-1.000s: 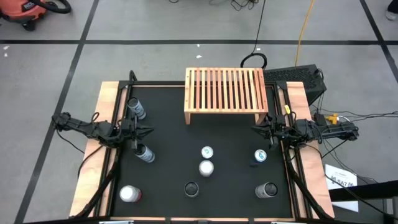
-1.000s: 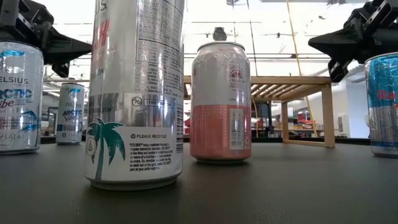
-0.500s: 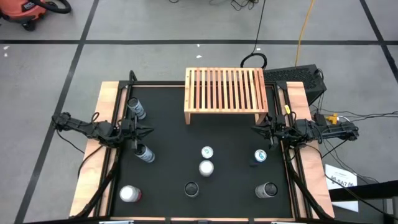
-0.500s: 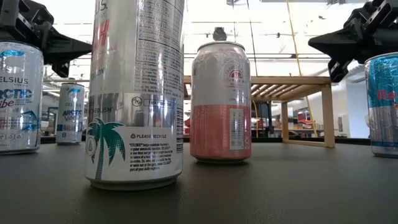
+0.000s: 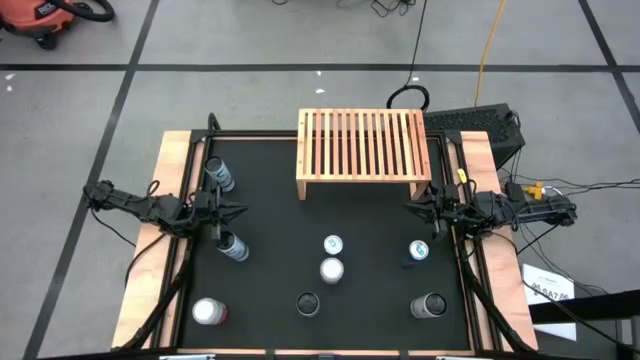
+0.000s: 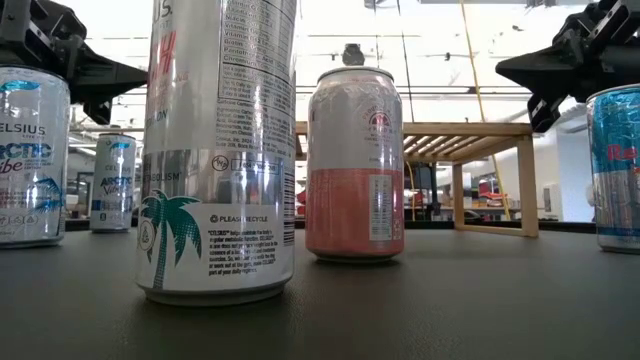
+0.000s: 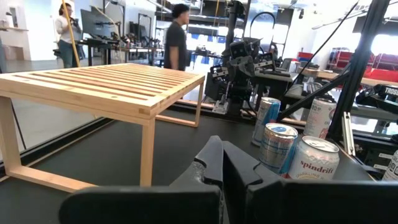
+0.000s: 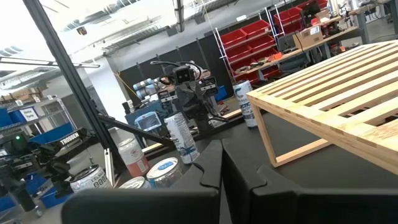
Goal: Place canned beverage on shelf
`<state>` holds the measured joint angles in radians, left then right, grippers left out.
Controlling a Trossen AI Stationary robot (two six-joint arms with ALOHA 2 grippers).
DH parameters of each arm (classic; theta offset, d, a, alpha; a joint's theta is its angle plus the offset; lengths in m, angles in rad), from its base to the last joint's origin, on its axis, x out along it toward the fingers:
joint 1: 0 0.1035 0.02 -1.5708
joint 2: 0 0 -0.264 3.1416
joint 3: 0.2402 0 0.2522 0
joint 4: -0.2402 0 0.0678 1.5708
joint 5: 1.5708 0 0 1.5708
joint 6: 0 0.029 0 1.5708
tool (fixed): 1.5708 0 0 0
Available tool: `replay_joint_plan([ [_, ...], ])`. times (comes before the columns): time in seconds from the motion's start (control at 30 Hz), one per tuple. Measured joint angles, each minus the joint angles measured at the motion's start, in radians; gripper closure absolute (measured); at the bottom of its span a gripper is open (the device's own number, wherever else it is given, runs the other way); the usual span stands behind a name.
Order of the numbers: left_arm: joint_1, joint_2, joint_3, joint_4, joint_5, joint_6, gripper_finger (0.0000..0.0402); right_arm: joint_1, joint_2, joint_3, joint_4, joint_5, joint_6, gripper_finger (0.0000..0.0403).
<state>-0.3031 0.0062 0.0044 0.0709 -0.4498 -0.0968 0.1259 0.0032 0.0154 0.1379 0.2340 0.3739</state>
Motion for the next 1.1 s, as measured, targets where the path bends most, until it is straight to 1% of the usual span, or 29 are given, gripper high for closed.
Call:
replay_joint_plan([
  [0.67,0.000,0.000,0.000,0.000,0.000,0.000,0.0402,0.000,0.000,0.000,0.000,0.000,0.000,0.0403],
  [0.8,0.000,0.000,0.000,0.000,0.000,0.000,0.0402,-0.001,0.000,0.000,0.000,0.027,0.000,0.0403],
  [1.1,0.000,0.000,0.000,0.027,0.000,-0.003,0.0402,-0.001,0.000,0.000,0.016,0.027,0.009,0.0403],
])
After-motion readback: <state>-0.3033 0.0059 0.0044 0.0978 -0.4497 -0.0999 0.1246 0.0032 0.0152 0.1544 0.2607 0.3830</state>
